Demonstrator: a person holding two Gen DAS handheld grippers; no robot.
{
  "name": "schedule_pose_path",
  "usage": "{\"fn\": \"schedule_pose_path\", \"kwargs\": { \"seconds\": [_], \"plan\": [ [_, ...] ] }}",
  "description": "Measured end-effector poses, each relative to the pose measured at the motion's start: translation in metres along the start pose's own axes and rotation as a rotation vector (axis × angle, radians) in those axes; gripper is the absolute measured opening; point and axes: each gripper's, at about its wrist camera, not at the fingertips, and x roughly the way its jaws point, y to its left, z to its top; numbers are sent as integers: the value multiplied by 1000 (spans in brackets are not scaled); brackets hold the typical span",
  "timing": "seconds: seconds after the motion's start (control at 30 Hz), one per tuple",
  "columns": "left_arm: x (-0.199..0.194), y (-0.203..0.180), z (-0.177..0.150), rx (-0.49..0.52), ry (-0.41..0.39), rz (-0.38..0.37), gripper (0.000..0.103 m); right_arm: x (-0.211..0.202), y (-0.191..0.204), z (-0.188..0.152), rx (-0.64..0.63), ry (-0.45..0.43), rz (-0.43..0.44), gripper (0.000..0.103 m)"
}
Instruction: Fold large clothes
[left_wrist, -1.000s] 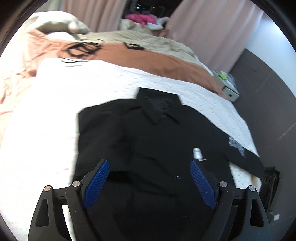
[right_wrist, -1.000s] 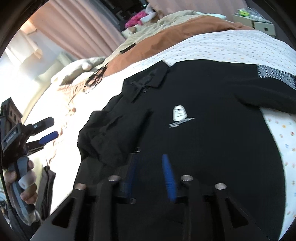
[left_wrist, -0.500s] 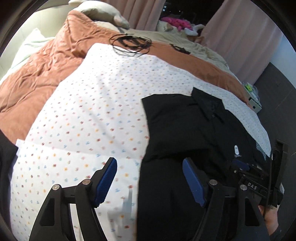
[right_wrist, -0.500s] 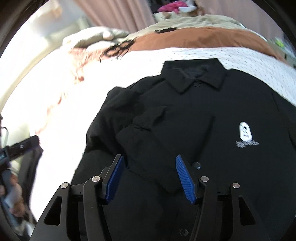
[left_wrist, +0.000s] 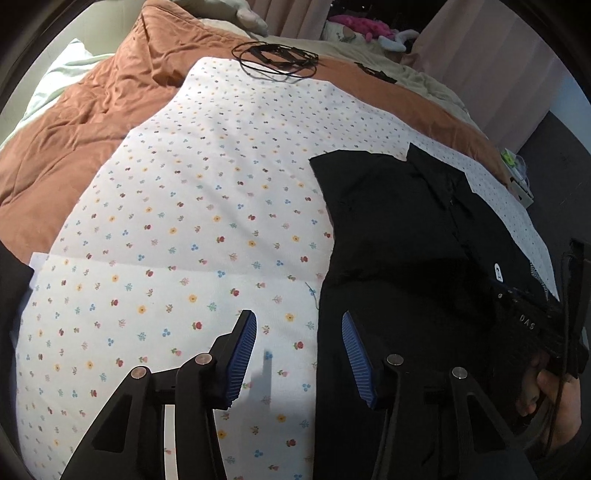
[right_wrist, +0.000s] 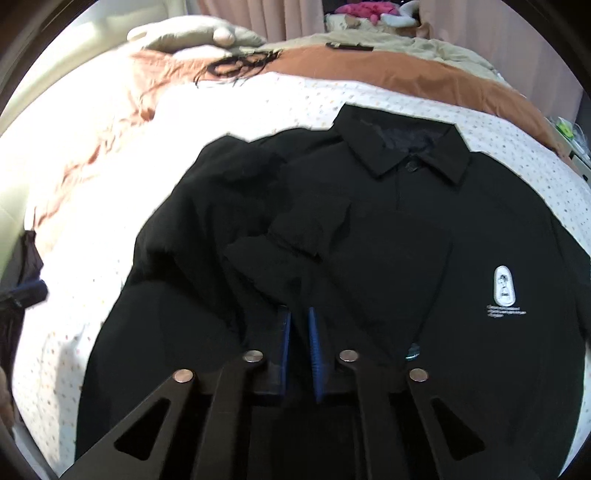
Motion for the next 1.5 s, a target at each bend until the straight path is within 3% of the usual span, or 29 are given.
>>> {"fn": "schedule_pose_path", "kwargs": {
  "seconds": [0.2, 0.33, 0.47, 0.53, 0.6, 0.67, 0.8, 0.97, 1.03, 1.07, 1.1, 1.2, 1.5],
  "plan": [
    [20, -26, 2, 39, 23, -1, 50, -40, -46, 6, 129, -97, 40, 4],
    [36, -39, 3, 63, 34, 21, 50, -66, -86, 0, 230, -160, 15, 4],
    [52, -47, 3, 85, 46, 62, 36, -77, -126, -16, 340, -153, -19, 5],
    [60, -48, 2, 89, 48, 74, 35, -75, -149, -33, 412, -122, -12, 9],
    [66, -48, 2, 89, 53, 81, 34, -71, -167, -51, 474, -92, 12, 34],
    [71, -48, 2, 87, 56, 85, 34, -65, -180, -66, 524, -77, 44, 44],
    [79, -49, 5, 95, 61, 99, 34, -49, -200, -90, 617, -37, 130, 44],
    [84, -50, 10, 109, 56, 119, 34, -34, -206, -88, 653, -38, 188, 45],
    [87, -49, 13, 106, 59, 123, 34, -27, -209, -82, 656, -46, 184, 43],
    [88, -48, 14, 103, 60, 124, 33, -24, -210, -79, 654, -52, 168, 31],
    [89, -47, 15, 102, 62, 127, 27, -20, -213, -77, 649, -53, 154, 5],
    [93, -43, 15, 95, 71, 140, 21, -9, -225, -71, 662, -54, 143, 3],
    [98, -43, 15, 102, 69, 165, 21, -3, -262, -50, 679, -78, 25, 2]
  ]
}}
